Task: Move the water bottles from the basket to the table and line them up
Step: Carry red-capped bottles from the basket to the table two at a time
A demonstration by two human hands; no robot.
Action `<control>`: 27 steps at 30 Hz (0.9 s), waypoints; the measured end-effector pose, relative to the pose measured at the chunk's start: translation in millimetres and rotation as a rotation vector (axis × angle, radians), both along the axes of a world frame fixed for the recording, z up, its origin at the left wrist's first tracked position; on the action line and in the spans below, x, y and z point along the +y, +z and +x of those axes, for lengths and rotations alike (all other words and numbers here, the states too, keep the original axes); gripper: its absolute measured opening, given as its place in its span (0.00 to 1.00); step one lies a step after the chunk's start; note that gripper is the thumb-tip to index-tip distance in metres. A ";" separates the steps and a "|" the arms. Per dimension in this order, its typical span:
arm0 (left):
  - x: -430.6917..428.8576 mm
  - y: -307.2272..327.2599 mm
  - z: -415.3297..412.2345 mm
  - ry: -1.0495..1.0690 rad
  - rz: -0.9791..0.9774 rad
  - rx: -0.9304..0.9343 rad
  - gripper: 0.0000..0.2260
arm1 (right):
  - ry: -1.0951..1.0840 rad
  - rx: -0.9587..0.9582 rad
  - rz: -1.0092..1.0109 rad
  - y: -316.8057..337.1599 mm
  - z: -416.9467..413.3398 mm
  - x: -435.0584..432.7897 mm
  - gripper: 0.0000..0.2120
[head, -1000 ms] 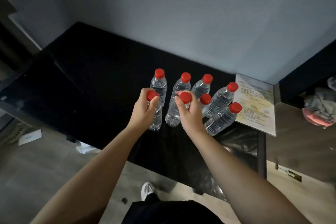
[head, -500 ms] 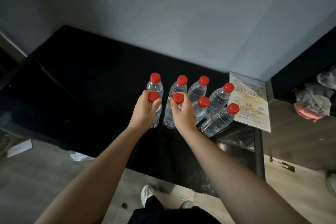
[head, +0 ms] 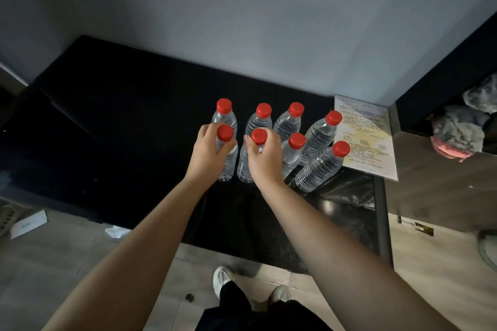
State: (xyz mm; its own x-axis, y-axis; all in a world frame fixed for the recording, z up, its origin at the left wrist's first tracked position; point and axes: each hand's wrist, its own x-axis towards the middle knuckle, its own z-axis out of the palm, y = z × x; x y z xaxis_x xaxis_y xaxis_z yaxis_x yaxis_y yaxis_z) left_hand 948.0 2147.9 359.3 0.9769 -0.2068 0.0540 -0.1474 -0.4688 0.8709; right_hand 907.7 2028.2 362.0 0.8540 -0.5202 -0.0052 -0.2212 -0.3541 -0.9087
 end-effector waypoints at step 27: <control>-143.4 -58.6 -270.2 -0.357 0.435 0.240 0.28 | -0.310 0.474 0.017 -68.7 -424.2 -223.9 0.23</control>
